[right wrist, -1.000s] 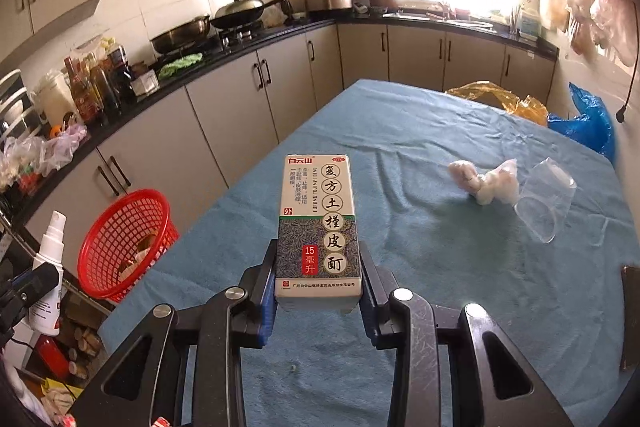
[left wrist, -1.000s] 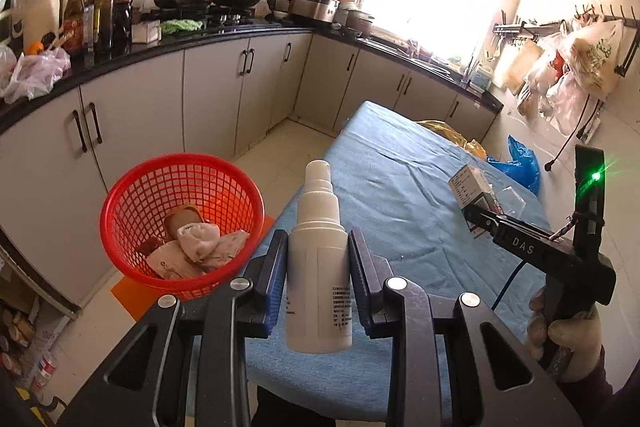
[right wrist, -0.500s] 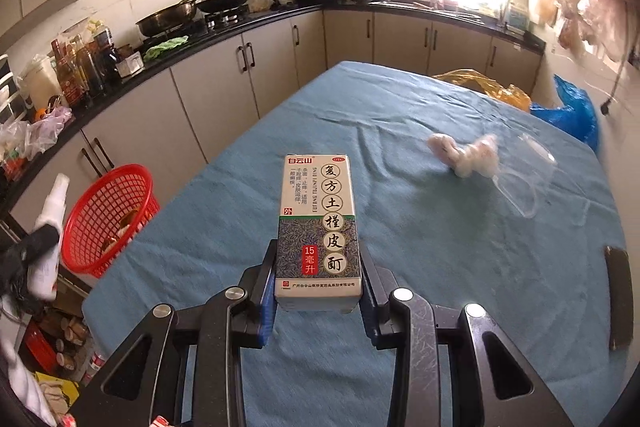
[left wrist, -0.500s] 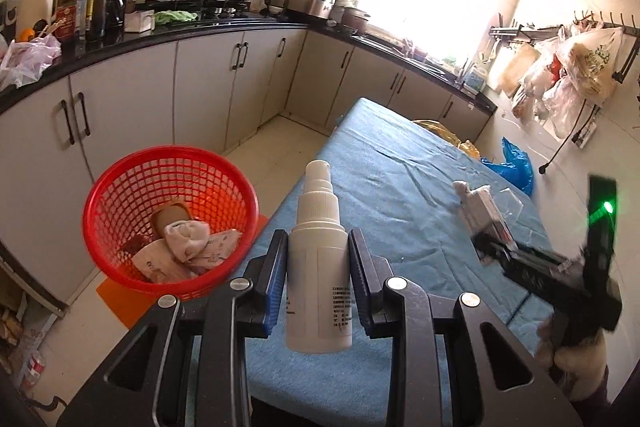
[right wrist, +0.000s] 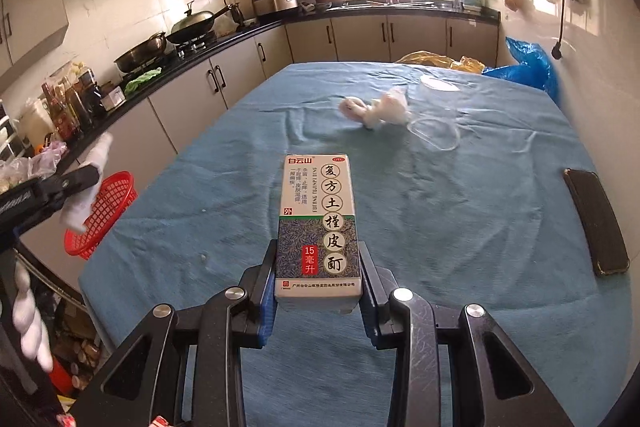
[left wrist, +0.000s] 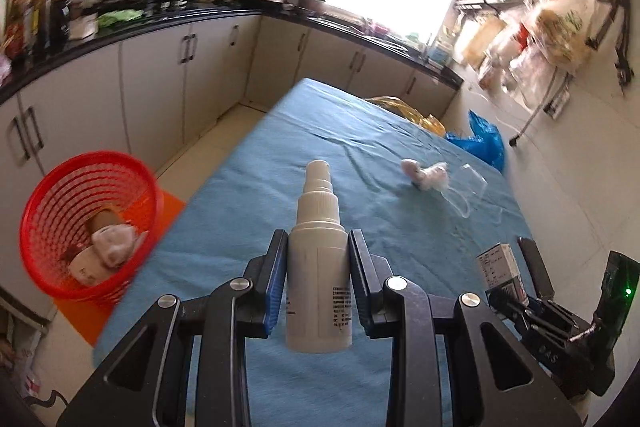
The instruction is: Collect trash
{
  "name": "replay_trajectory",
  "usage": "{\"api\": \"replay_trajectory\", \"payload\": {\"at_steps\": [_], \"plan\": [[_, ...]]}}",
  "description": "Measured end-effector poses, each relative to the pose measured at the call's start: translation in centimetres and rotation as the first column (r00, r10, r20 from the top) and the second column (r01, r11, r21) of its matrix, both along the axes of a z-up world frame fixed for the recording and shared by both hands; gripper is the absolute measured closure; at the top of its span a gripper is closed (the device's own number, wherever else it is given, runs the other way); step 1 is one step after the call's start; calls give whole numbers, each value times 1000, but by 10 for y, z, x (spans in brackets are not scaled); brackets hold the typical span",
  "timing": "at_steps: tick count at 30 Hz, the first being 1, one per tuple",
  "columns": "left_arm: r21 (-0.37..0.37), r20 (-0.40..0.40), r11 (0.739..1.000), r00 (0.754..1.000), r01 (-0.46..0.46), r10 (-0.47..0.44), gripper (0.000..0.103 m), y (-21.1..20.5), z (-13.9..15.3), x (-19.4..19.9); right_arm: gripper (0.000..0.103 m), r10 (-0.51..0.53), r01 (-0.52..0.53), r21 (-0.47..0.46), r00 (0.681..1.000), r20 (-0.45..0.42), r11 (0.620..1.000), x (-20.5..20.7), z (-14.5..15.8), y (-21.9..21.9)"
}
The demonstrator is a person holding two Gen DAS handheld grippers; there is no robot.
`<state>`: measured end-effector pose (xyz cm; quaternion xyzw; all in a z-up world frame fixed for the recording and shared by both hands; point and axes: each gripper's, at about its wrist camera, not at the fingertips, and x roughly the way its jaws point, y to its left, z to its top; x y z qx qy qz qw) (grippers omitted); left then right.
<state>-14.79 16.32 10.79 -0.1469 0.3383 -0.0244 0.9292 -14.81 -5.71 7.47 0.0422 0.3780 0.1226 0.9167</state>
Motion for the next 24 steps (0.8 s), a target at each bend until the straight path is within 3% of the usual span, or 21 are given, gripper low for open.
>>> {"api": "replay_trajectory", "payload": {"at_steps": [6,10,16,24], "plan": [[-10,-20,998,998,61,-62,74,-31,-7,19,66,0,0,-19,1000,4,1000,-8,2,-16],[-12,-28,996,995,91,-92,74,-31,-12,20,66,-17,17,-25,1000,-3,1000,-17,2,-12],[23,-37,998,997,67,-66,74,14,-14,4,66,18,-18,-35,1000,-15,999,-18,3,31],[125,5,981,989,-146,147,74,130,-2,-17,66,235,-234,-59,972,1,970,11,20,142]]}}
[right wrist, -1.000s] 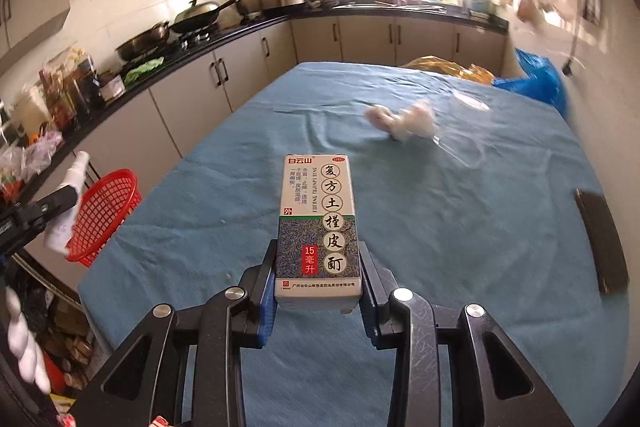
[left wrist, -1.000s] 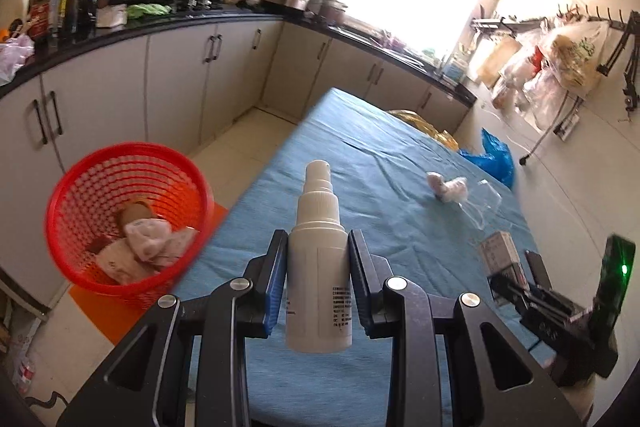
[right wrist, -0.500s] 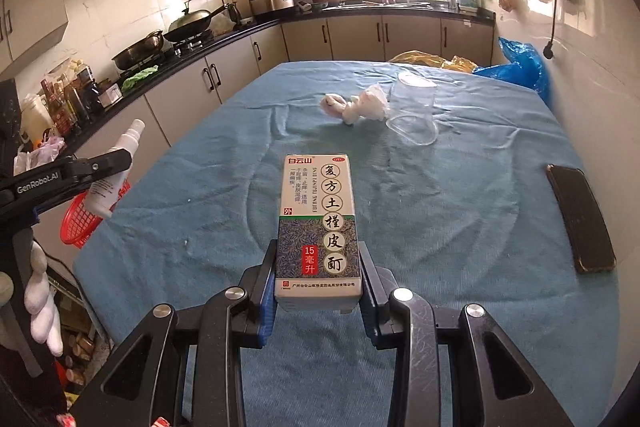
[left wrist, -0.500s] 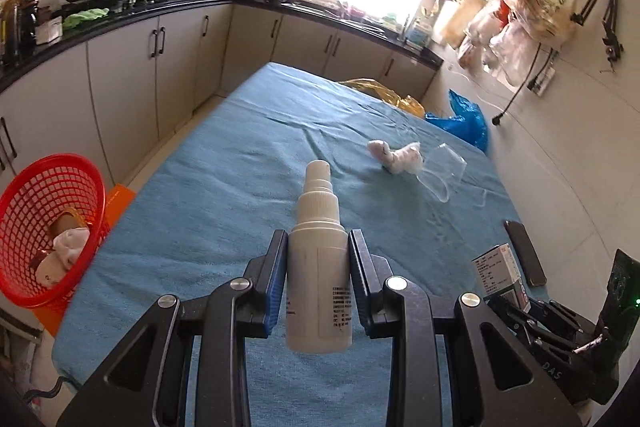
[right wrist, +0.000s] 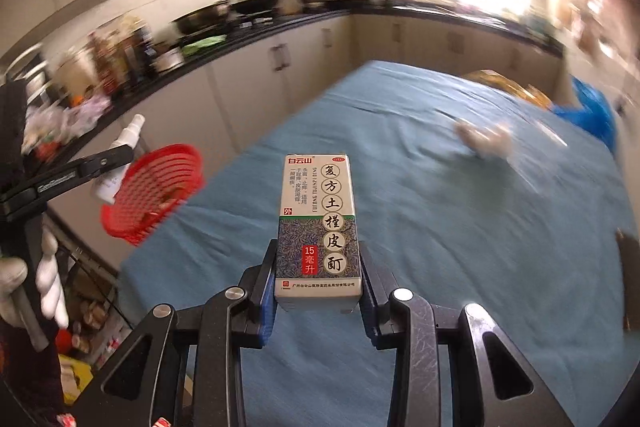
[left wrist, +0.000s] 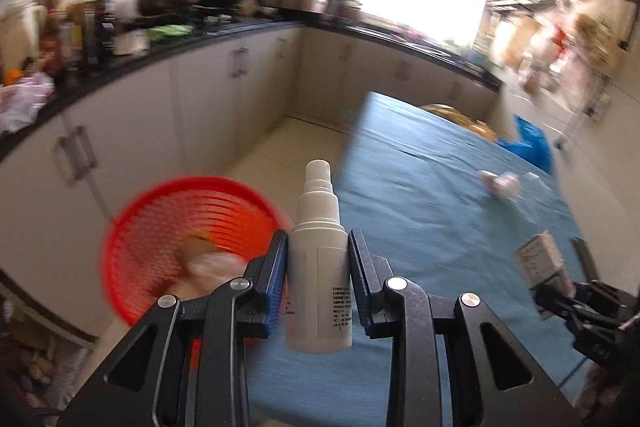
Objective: Collect trash
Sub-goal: 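Open both tools over the red basket to drop the bottle and box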
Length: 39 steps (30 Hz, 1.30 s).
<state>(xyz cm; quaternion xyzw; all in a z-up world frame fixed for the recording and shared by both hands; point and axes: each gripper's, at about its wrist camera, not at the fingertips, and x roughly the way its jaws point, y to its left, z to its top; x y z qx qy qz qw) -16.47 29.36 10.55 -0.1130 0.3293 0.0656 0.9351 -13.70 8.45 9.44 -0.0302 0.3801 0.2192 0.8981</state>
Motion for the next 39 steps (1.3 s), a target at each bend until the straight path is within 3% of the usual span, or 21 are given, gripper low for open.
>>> {"api": "replay_trajectory", "payload": {"at_steps": [5,11,19,21,24,28,39], "plan": [[22,-3,995,995,-97,97,74,51,-4,8,66,133,-133,19,991,-7,991,30,-3,78],[-12,-29,989,989,-146,146,74,89,-18,20,66,247,-234,123,963,-111,964,72,-26,154],[-72,-48,980,982,-184,181,74,119,-32,20,65,339,-318,149,929,-150,936,88,-47,214],[-80,-47,981,983,-179,176,69,122,-33,19,60,356,-331,162,920,-162,930,89,-52,222],[-80,-38,980,983,-184,181,53,124,-31,16,55,356,-332,159,921,-159,930,89,-55,223],[-75,-25,980,983,-185,184,52,122,-26,9,54,339,-315,165,929,-148,935,87,-50,211],[18,29,978,977,-210,209,30,65,-4,-13,43,229,-215,114,965,-129,970,66,-33,144]]}}
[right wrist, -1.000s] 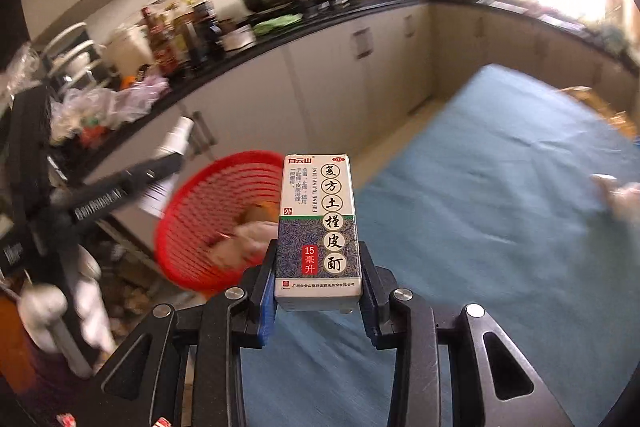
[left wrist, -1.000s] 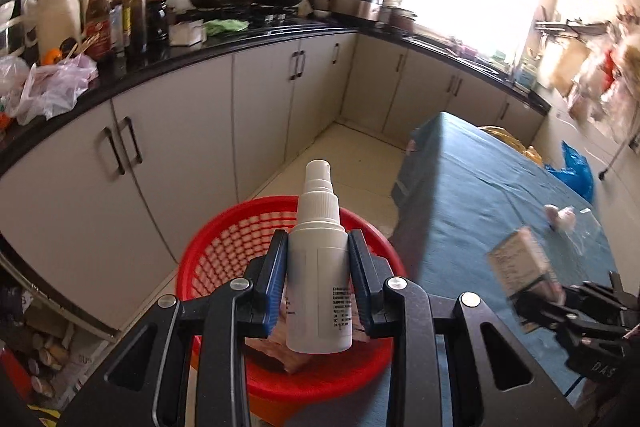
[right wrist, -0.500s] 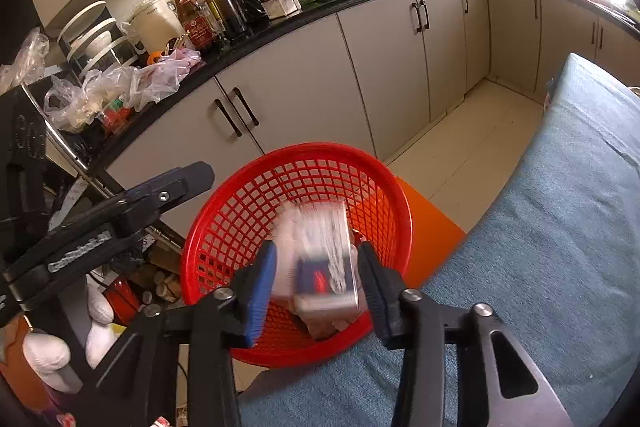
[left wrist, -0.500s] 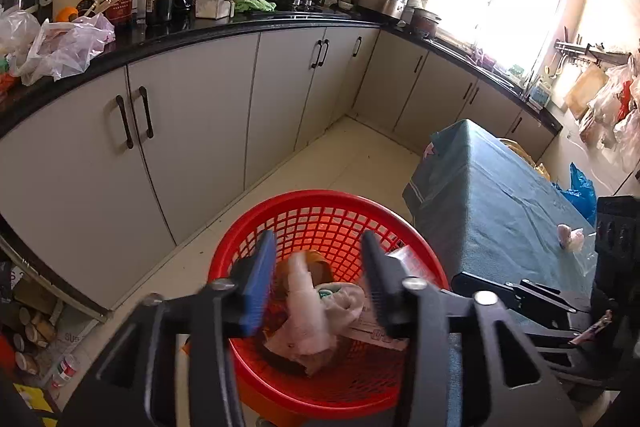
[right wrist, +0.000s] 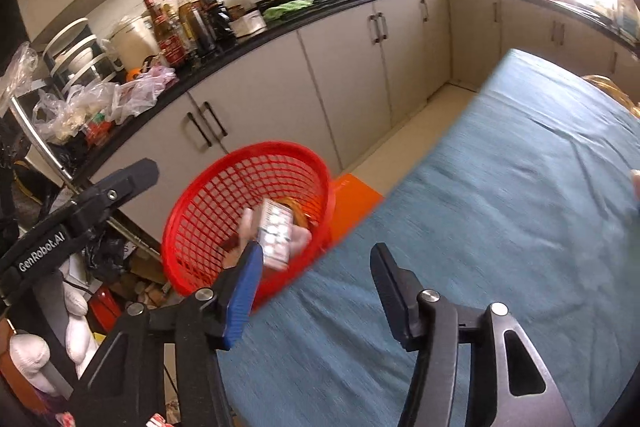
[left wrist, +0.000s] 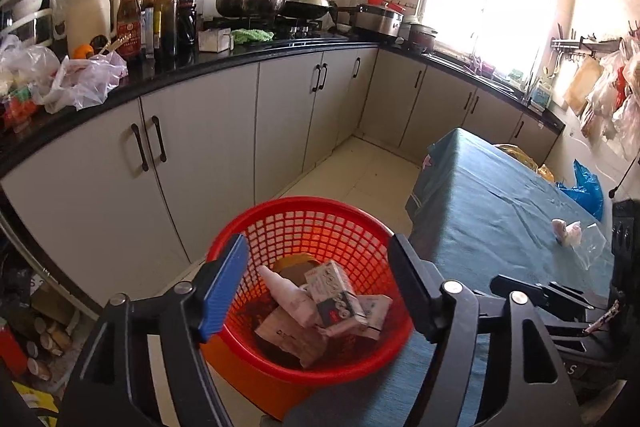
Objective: Collect trash
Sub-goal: 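Open both tools over the red basket to drop the bottle and box, then move both tools back from the basket to the table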
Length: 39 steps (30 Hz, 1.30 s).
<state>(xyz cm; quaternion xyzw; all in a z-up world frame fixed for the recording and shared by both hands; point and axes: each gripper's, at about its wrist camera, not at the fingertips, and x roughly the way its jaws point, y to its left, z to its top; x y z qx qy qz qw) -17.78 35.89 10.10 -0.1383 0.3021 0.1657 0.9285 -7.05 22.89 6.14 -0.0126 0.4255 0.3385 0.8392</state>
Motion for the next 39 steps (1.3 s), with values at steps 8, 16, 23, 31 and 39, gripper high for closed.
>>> {"api": "replay_trajectory", "payload": {"at_steps": [8,16,23,31,39], "plan": [[31,-19,999,999,26,-25,27,-56,-1,0,39,-108,108,-37,994,16,993,-19,0,-69],[117,-47,992,998,45,-40,25,-112,-5,0,37,-203,208,-94,978,52,974,-38,-3,-131],[211,-81,974,994,88,-72,25,-155,-7,2,34,-268,275,-107,961,69,956,-45,-6,-169],[207,-119,969,987,134,-111,24,-177,-14,4,33,-317,322,-101,946,65,941,-52,-9,-199],[192,-160,967,978,166,-136,24,-188,-24,10,31,-350,354,-97,935,53,930,-52,-12,-217]]}}
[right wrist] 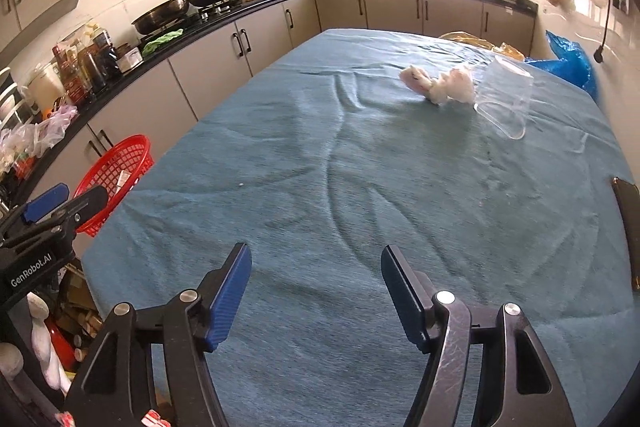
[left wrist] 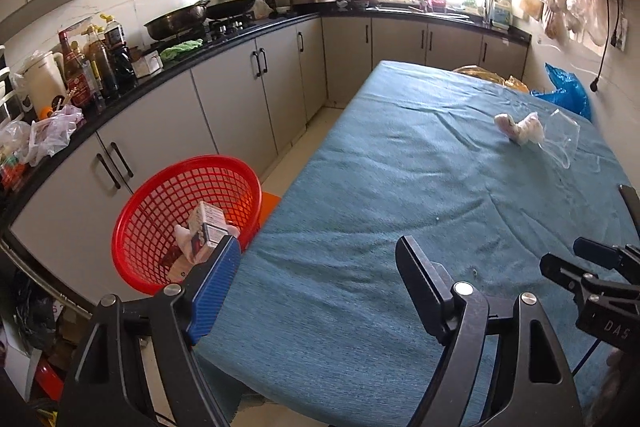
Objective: Collect trash
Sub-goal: 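Move both tools back from the basket to the table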
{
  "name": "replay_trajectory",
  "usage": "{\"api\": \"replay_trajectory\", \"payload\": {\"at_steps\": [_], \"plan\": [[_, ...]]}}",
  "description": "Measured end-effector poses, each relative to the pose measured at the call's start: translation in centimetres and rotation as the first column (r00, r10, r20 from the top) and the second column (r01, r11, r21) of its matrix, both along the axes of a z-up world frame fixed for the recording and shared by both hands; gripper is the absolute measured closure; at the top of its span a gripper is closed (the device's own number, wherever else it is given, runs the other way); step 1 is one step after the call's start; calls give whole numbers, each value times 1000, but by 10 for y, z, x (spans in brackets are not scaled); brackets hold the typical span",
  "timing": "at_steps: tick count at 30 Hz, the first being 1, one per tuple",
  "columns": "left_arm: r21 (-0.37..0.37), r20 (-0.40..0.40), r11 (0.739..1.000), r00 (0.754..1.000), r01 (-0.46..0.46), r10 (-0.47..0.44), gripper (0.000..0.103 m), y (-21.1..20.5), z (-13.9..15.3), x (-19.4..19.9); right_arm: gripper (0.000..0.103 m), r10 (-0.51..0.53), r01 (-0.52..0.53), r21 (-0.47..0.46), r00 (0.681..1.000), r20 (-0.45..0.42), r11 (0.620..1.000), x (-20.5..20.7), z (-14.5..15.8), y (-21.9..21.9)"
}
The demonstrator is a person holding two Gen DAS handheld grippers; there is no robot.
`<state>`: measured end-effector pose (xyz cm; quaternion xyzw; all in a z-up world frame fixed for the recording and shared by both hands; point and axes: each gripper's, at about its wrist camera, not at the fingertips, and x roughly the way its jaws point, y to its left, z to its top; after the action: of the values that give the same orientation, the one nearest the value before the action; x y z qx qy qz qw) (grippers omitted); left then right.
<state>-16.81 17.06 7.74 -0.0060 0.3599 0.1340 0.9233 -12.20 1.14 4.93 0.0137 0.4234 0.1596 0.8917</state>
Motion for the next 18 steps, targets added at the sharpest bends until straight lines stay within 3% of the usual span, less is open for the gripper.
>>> {"api": "replay_trajectory", "payload": {"at_steps": [12,18], "plan": [[-18,-57,999,997,46,-47,24,-13,-13,17,29,-34,35,16,999,-31,999,10,-8,-21],[-54,-59,992,992,111,-115,24,-26,-10,29,29,-102,103,26,994,-47,994,20,-8,-53]]}}
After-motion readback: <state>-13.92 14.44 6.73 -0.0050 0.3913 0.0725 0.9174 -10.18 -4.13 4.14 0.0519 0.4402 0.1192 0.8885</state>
